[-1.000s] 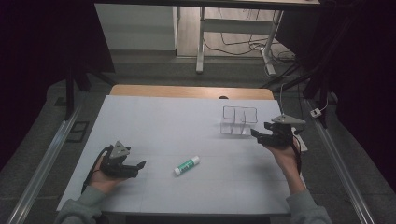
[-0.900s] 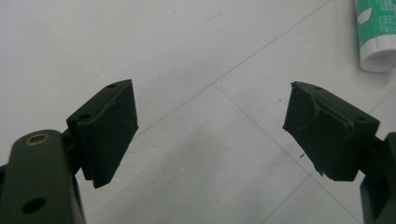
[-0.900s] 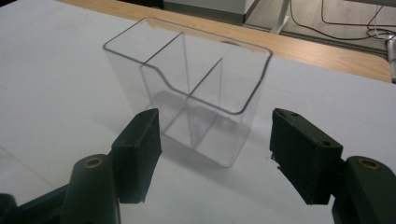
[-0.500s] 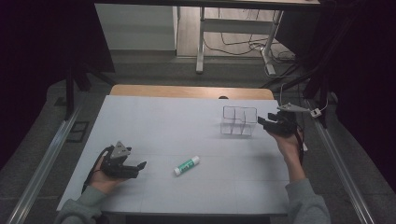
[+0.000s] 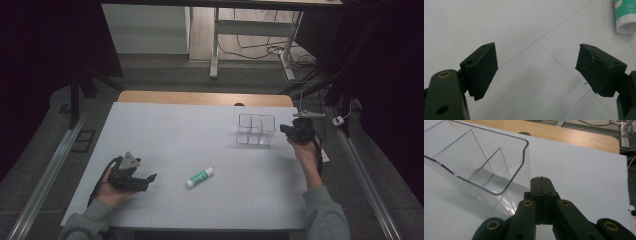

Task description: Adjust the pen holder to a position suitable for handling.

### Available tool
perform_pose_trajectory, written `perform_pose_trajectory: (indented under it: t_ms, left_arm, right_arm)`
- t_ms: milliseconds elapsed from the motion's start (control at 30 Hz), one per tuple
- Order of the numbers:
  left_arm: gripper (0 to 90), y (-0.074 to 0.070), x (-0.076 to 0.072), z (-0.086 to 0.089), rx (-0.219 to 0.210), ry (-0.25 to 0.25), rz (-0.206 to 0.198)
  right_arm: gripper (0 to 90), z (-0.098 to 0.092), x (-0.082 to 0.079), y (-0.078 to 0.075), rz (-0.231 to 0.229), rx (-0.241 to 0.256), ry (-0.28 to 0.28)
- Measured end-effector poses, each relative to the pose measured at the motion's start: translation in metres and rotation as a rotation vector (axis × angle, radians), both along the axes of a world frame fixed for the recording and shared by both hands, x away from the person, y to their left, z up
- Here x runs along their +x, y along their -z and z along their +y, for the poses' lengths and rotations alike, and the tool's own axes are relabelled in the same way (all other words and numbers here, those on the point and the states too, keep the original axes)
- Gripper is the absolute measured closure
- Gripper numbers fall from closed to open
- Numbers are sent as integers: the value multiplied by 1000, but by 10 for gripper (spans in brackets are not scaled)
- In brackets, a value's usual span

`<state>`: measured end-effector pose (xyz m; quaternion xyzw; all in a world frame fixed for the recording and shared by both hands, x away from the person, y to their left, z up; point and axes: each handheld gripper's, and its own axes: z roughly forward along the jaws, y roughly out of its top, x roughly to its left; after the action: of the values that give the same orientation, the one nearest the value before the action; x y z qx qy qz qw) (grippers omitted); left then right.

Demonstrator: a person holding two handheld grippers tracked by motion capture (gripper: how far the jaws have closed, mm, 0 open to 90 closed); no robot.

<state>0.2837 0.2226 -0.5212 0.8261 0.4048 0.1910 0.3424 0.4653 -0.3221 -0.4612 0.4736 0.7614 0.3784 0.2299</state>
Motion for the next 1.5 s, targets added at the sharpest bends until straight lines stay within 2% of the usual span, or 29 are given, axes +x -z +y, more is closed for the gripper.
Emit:
perform_pose_trajectory:
  t_ms: [233, 333, 633, 867, 967, 1500]
  left_arm:
    - [171, 1, 0, 0, -2, -4, 0]
    - [171, 1, 0, 0, 0, -2, 3]
    - [171, 3, 1, 0, 3, 3, 10]
    - [175, 4, 1, 0, 6, 0, 11]
    - [176, 4, 1, 0, 8, 2, 11]
    - [177, 5, 2, 0, 6, 1, 14]
  right_arm:
    - [887, 5, 10, 13, 33, -18, -23]
    - [886, 10, 13, 19, 43, -20, -48]
    - [886, 13, 14, 23, 62, -24, -50]
    - [887, 13, 14, 24, 60, -23, -50]
    - [886, 13, 14, 25, 59, -5, -64]
    - [887, 32, 10, 23, 36, -21, -102]
